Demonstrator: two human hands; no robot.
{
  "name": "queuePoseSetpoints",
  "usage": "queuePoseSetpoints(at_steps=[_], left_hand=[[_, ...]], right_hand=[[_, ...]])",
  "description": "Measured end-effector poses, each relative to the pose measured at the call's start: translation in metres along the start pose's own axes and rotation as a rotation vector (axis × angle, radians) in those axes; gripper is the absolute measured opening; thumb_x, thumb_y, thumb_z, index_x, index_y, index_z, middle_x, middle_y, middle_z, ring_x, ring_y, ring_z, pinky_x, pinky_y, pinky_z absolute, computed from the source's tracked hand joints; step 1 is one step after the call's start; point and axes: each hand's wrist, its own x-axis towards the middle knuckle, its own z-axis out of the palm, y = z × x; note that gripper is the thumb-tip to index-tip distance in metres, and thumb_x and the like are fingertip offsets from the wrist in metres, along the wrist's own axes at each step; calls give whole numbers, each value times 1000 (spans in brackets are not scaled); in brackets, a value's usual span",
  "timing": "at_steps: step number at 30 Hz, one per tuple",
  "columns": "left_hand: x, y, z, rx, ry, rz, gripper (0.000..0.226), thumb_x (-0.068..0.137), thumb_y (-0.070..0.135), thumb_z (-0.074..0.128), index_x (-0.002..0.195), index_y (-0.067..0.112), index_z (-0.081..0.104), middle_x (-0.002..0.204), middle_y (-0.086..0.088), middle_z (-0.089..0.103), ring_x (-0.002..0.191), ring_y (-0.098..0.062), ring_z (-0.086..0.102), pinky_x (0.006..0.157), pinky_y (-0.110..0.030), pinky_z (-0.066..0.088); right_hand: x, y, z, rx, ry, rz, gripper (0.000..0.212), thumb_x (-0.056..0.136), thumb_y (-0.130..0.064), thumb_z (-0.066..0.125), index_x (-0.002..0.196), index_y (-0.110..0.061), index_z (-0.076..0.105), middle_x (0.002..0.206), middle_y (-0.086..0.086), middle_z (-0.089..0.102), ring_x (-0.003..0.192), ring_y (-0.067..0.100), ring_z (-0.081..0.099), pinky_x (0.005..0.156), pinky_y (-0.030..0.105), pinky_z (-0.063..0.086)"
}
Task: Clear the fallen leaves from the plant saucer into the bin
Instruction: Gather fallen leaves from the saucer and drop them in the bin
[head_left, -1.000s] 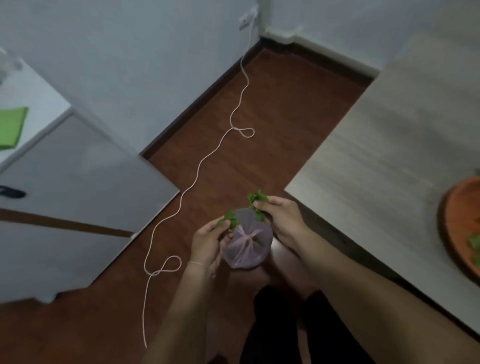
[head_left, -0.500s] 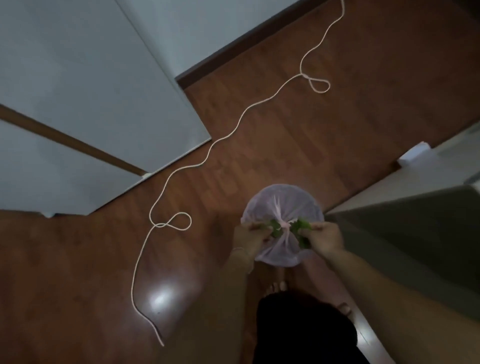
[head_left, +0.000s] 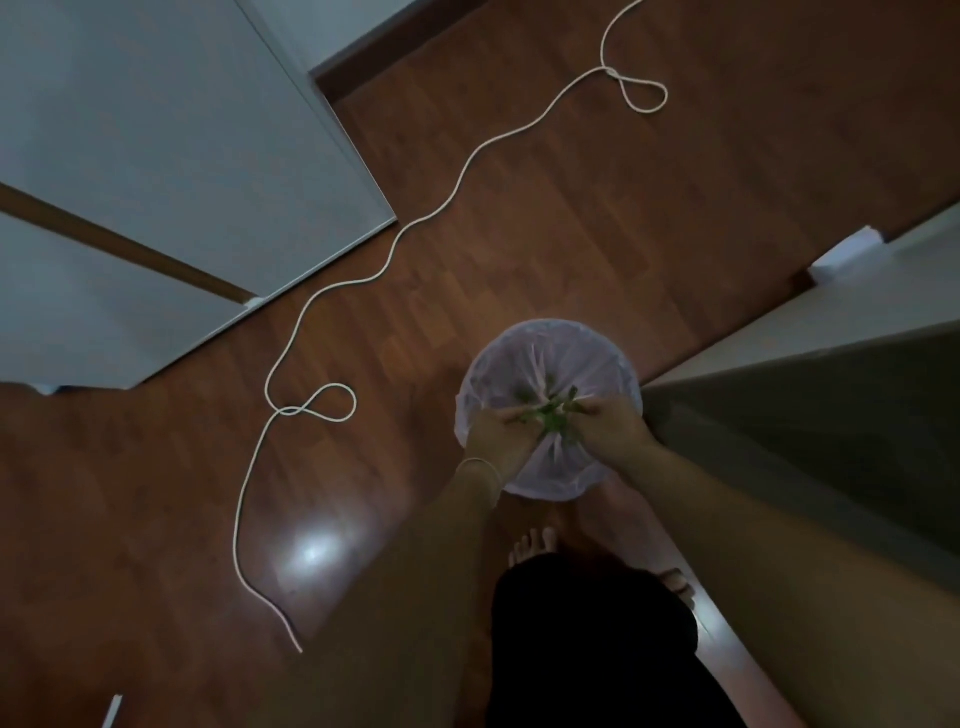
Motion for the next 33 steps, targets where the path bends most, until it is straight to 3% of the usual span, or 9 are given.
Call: queuePoseSetpoints(at_steps=[3,5,8,14,18,22,27,30,33], left_hand=[[2,-2,0,25,27,52,12,74,24,73,69,34,77,91,-5,77,87,-22,71,88,-36,56],[3,-3,-1,15,24,44,11,70,29,72,78,33,78,100,-10,76,97,-29,71,92,-45,55],[6,-11,-2,34,3,27,33,80,25,71,111,14,70,115,-13,71,104,-26,67,97,-42,53],[8,-24,-6,65,4,69,31,88,23,65,116,9,67,101,2,65,92,-12,58,84,-25,45],[7,-32,-7,42,-5,63,25,89,18,64,109,5,70,80,5,63,84,-17,60,80,-28,49],[2,-37,-8,2,-31,44,15,79,23,71,84,10,73,70,-2,63,75,-22,61,78,-39,53],[-1,-44,-8,10,-12,-12,8,83,24,68,82,16,70,86,-14,71,86,-32,71,76,-42,57],[-1,-48,-8,10,-8,-22,13,79,30,67,85,19,71,91,-14,74,89,-34,71,78,-45,58],[1,-55,-7,5,9,7,25,70,40,67,78,17,73,88,-15,75,83,-31,72,80,-52,59]], right_hand=[[-5,-5,-5,-75,47,-27,21,91,-15,60,97,-8,78,102,11,76,98,30,68,84,32,52],[-13,-9,-8,-87,102,13,19,89,-20,64,98,-14,79,101,4,76,98,26,68,77,25,46],[-16,-7,-10,-109,143,41,14,81,-27,73,92,-20,79,93,2,75,93,23,67,74,23,41],[-12,-3,-5,-138,94,-2,8,78,-32,77,78,-24,73,71,-6,65,73,15,61,71,28,47],[-1,6,3,-250,19,-58,16,86,-21,64,92,-13,77,87,8,75,87,29,69,79,38,56],[4,15,6,-328,-24,-30,29,91,-20,51,110,-17,73,103,10,74,96,32,66,85,35,53],[12,29,7,-420,-133,2,37,85,-27,49,115,-13,65,113,15,68,104,37,63,92,43,52],[4,28,6,-413,-163,-22,58,76,-36,44,128,-13,55,123,15,64,112,36,61,96,43,51],[-7,21,3,-375,-132,-9,41,90,-25,49,129,-15,53,120,12,64,110,35,61,91,38,50]])
